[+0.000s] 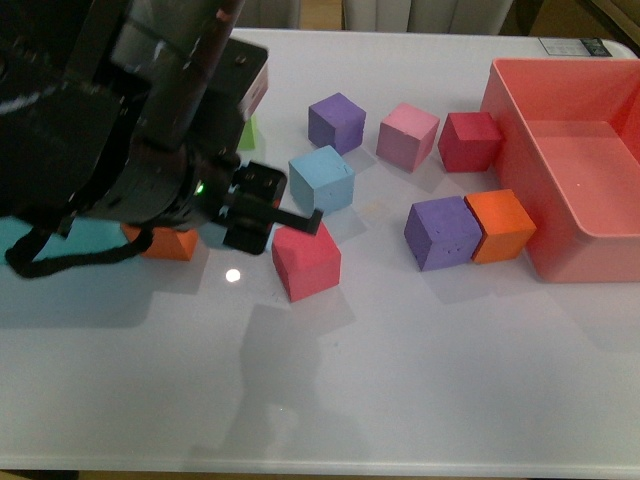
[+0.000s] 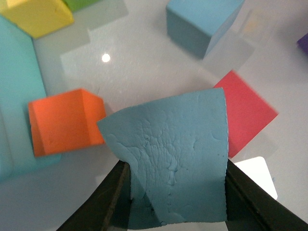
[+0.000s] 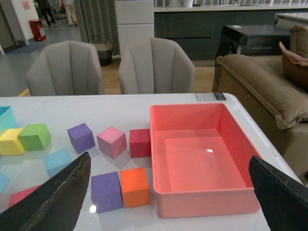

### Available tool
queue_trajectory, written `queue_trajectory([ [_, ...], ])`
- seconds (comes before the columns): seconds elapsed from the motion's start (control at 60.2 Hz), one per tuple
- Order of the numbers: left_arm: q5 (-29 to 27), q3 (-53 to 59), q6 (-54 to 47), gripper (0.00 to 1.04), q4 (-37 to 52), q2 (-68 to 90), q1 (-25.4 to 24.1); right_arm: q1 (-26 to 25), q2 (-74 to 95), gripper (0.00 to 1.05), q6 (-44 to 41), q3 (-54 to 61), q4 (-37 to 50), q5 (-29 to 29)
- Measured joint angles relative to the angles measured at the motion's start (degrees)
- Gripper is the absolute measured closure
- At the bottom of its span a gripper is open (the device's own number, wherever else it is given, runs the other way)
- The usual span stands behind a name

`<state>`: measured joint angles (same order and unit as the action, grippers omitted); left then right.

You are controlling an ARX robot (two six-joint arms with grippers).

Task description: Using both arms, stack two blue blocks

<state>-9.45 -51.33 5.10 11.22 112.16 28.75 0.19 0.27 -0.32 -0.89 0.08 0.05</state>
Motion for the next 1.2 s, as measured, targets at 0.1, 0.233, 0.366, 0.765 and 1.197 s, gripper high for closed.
queue_trajectory([
  [0.1,0.0,-5.2,-1.2,0.64,-1.8,1.1,1.2,0.0,0.0,0.09,0.0,0.0,0.0,0.0],
  [0.233,0.3,-11.1,-2.9,0.64,-3.6,4.3,2.4,0.0,0.0,0.09,0.0,0.0,0.0,0.0],
  [0.366,0.5,-15.8,-4.5,0.64,-4.7,8.0,3.0,0.0,0.0,0.09,0.0,0.0,0.0,0.0],
  [0.765,1.4,-28.5,-9.1,0.64,-7.5,16.3,2.8,0.0,0.0,0.09,0.0,0.0,0.0,0.0],
  [1.197,1.2,-36.4,-12.9,0.65,-9.9,22.9,0.7,0.0,0.0,0.09,0.1,0.0,0.0,0.0],
])
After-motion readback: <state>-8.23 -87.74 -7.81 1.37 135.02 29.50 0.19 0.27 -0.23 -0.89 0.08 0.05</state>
